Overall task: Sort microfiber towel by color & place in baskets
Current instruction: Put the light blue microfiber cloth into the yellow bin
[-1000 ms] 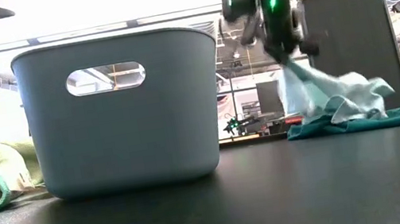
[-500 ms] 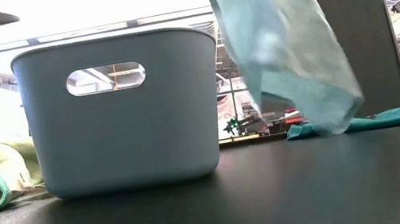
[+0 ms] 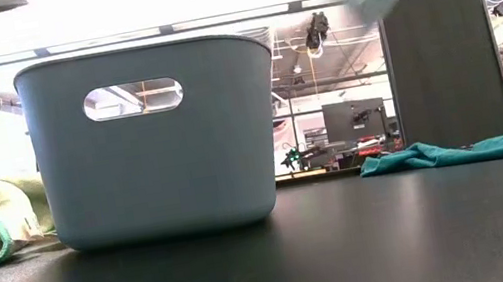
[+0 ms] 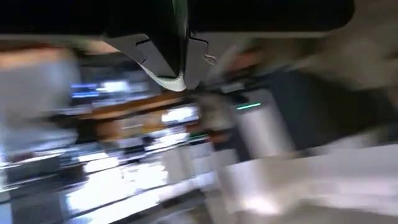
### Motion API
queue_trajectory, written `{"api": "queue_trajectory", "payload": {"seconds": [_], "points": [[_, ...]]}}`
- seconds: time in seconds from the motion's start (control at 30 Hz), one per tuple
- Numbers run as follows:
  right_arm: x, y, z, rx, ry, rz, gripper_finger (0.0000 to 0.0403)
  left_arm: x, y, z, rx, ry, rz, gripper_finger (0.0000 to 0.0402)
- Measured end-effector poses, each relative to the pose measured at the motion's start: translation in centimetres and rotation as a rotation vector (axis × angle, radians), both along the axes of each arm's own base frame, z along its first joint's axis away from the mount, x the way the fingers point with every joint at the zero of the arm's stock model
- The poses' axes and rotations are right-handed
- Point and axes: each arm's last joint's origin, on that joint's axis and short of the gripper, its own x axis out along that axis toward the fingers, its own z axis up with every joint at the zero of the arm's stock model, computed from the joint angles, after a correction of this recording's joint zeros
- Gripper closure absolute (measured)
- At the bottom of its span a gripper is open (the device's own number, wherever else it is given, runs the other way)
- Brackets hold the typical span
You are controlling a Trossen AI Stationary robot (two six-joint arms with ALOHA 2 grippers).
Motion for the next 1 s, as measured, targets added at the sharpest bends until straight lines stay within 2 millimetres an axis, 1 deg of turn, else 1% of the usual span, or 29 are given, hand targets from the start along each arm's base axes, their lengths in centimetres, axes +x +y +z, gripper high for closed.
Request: {"api": "queue_trajectory", "payload": {"seconds": [0.1,0.2,0.3,0.4,0.47,0.53,0.57,0.6,0.63,0.67,0.87,1.0], "points": [[-1.9,-0.5,0.5,0.072,0.019,0.259,0.0394,0.1,0.0,0.0,-0.043,-0.024,0.051,0.0171],[-2.9,-0.7,0.0,0.101,0.120,0.428,0.0394,0.2,0.0,0.0,-0.092,-0.058,0.106,0.0171],[-3.2,-0.7,-0.9,0.120,0.262,0.516,0.0394,0.5,-0.1,0.1,-0.151,-0.096,0.123,0.0171],[-3.4,-0.5,-1.8,0.157,0.402,0.586,0.0394,1.2,-0.5,0.2,-0.194,-0.115,0.136,0.0171],[-3.5,-0.4,-2.0,0.160,0.448,0.652,0.0394,2.0,-0.9,0.3,-0.206,-0.119,0.151,0.0171],[-3.8,-0.6,-1.9,0.135,0.436,0.704,0.0394,2.7,-1.3,0.4,-0.198,-0.113,0.171,0.0171],[-4.2,-1.1,-1.6,0.124,0.419,0.711,0.0394,3.1,-1.5,0.5,-0.194,-0.114,0.190,0.0171],[-4.9,-2.4,-1.1,0.131,0.385,0.719,0.0394,3.5,-1.7,0.6,-0.187,-0.111,0.209,0.0171],[-6.4,-4.7,-0.3,0.158,0.325,0.730,0.0394,3.8,-1.9,0.6,-0.179,-0.105,0.224,0.0171],[-7.4,-6.5,0.2,0.169,0.275,0.736,0.0394,4.2,-2.1,0.6,-0.174,-0.103,0.236,0.0171],[-10.4,-11.3,1.7,0.142,0.061,0.732,0.0394,5.4,-2.8,0.6,-0.170,-0.088,0.242,0.0171],[-11.4,-13.1,1.8,0.123,-0.022,0.718,0.0394,5.6,-2.9,0.5,-0.194,-0.103,0.243,0.0171]]}}
